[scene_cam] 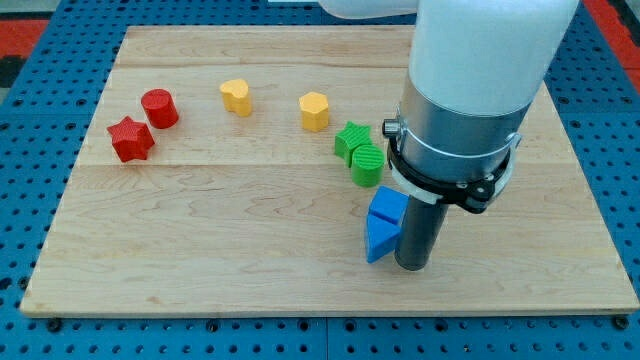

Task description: Slide the blue triangle to the yellow hexagon

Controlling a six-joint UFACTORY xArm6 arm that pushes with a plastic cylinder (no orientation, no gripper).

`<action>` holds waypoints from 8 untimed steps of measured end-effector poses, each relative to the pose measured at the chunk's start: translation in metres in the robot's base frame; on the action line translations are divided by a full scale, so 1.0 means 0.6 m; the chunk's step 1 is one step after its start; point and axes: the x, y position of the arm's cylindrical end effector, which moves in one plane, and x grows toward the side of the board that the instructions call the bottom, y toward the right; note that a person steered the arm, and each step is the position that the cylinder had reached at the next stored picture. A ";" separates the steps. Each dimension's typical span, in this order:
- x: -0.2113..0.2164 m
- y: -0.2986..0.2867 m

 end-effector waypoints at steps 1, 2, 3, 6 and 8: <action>0.001 0.000; 0.013 0.047; -0.022 -0.050; -0.224 -0.228; -0.328 -0.264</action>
